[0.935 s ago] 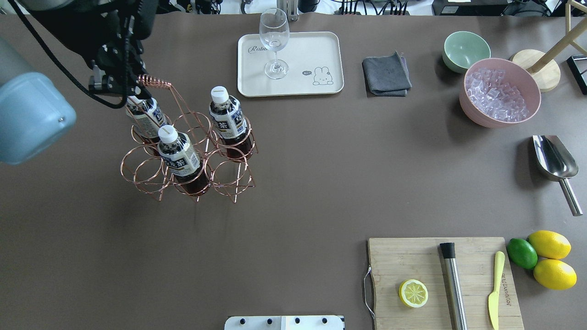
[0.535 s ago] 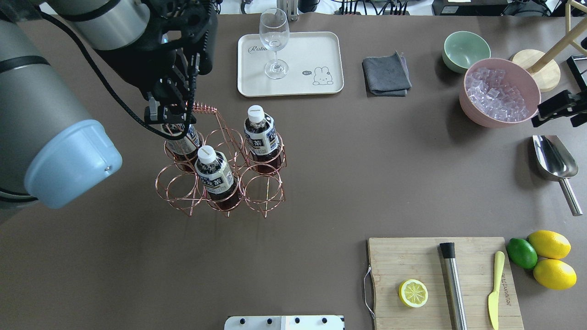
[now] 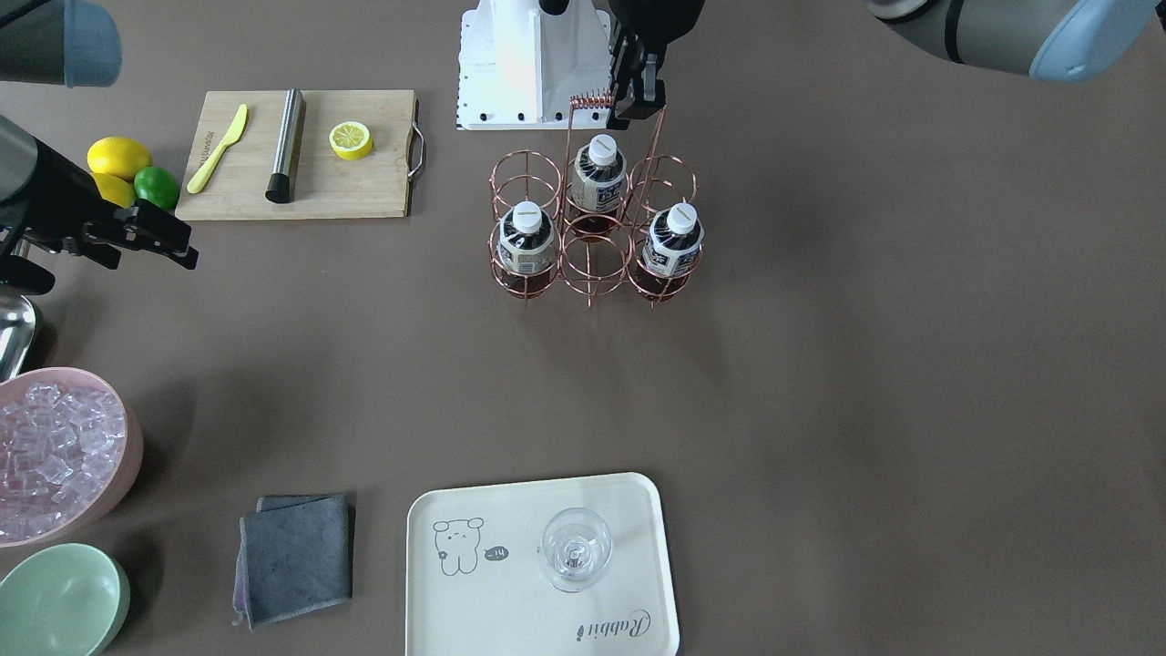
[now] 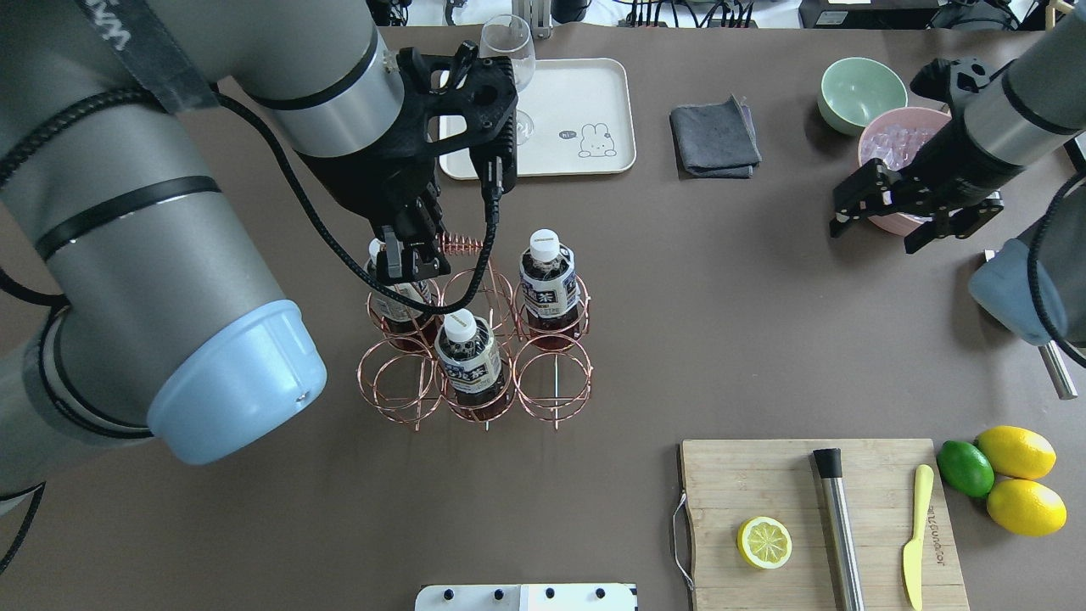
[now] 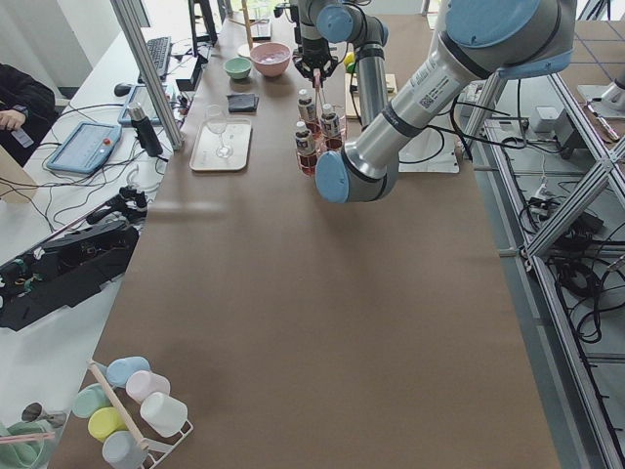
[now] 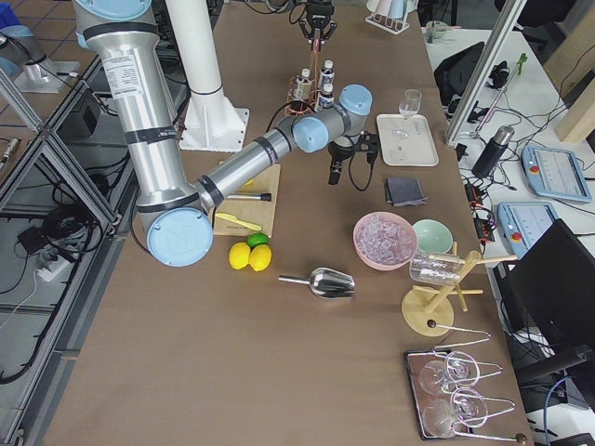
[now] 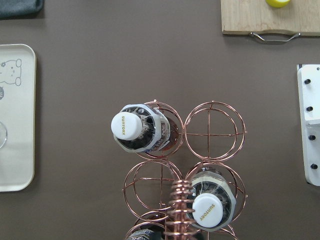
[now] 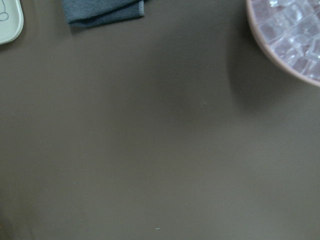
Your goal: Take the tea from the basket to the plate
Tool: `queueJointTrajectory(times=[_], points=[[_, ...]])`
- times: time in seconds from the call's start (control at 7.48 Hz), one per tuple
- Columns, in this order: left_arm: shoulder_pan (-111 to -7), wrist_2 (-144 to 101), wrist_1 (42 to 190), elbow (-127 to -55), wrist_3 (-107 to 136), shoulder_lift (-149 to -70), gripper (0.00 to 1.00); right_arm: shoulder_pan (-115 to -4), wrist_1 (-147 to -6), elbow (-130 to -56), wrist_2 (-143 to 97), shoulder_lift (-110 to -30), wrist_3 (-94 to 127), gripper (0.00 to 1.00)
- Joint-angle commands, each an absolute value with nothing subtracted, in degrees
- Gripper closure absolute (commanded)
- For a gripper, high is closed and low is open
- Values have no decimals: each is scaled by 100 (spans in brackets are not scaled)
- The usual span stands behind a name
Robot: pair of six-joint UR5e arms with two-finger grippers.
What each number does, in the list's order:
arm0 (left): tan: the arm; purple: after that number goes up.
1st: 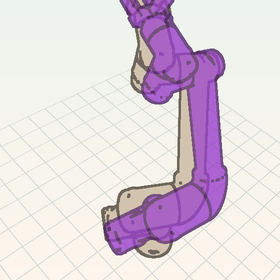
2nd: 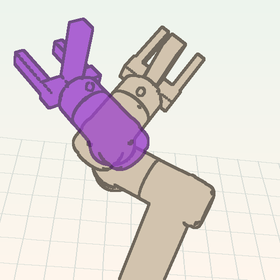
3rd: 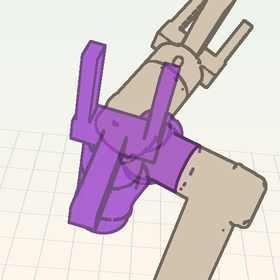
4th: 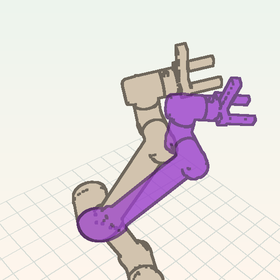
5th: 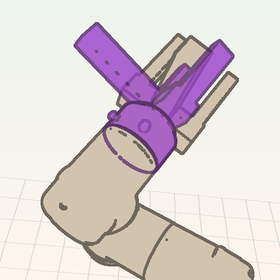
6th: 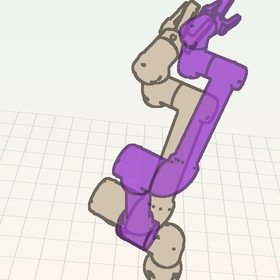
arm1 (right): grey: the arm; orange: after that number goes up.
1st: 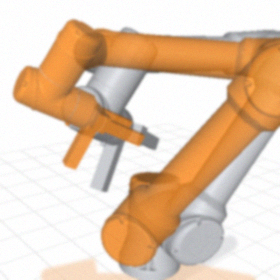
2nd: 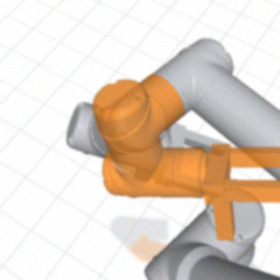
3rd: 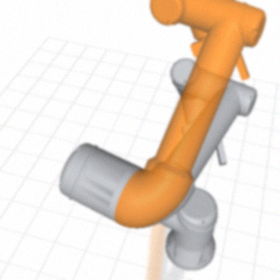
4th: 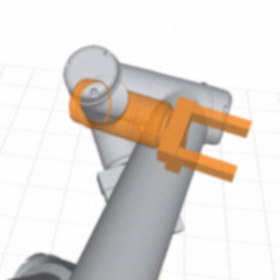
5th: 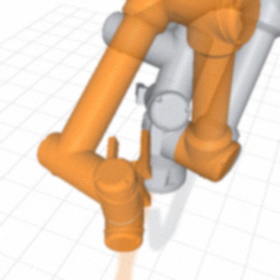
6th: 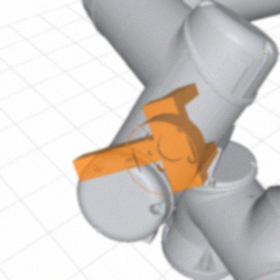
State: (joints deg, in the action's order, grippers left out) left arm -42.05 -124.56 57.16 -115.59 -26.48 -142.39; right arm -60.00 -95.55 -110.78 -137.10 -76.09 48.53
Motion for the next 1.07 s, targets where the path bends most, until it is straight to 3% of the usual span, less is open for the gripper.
queueJointTrajectory(times=[0.0, 0.67, 0.94], points=[[-3921, -12219, 6072, -11303, -2296, -14308, 100, -5389, -9589, -10689, -13781, -6648, 6499, 0], [-3814, -12155, 6100, -11022, -2162, -14546, 100, -5011, -9694, -9380, -14458, -4776, 8127, 1], [-3814, -12147, 6134, -10934, -2180, -14546, 100, -4826, -9677, -9378, -14580, -4720, 8183, 6]])
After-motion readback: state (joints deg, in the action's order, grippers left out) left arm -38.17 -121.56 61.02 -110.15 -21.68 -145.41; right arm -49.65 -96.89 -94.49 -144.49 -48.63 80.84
